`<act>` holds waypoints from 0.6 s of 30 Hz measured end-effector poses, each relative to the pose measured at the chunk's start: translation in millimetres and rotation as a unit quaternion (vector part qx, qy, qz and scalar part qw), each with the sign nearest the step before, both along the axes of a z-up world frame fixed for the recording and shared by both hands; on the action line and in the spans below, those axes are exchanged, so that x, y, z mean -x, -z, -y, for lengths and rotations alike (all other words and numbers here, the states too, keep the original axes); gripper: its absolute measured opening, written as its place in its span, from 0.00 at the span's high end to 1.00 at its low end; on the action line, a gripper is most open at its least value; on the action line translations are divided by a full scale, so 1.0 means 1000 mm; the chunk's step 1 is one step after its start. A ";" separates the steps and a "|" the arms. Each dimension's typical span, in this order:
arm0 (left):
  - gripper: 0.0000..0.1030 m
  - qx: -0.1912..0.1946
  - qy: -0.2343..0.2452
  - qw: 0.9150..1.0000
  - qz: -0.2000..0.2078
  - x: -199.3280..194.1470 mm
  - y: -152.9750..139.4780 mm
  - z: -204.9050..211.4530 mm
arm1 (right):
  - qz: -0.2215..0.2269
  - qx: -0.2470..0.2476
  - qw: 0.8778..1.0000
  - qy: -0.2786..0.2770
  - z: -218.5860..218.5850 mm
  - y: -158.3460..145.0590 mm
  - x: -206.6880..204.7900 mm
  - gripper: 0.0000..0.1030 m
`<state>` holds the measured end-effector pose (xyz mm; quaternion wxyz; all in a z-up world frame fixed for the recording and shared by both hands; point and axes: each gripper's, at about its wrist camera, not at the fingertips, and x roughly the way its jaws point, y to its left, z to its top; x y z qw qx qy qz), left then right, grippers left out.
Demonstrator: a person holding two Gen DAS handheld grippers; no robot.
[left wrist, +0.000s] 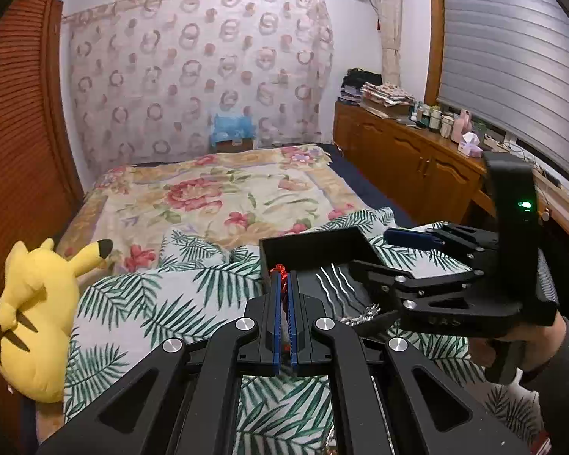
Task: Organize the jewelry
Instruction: 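Lower the red string bracelet into the black box and open the left tool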
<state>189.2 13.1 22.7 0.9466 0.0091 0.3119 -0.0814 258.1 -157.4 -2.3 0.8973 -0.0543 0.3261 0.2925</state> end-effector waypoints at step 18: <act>0.73 -0.009 0.018 0.999 -0.030 -0.031 0.024 0.026 | -0.021 -0.003 0.999 0.033 0.050 0.017 0.050 0.31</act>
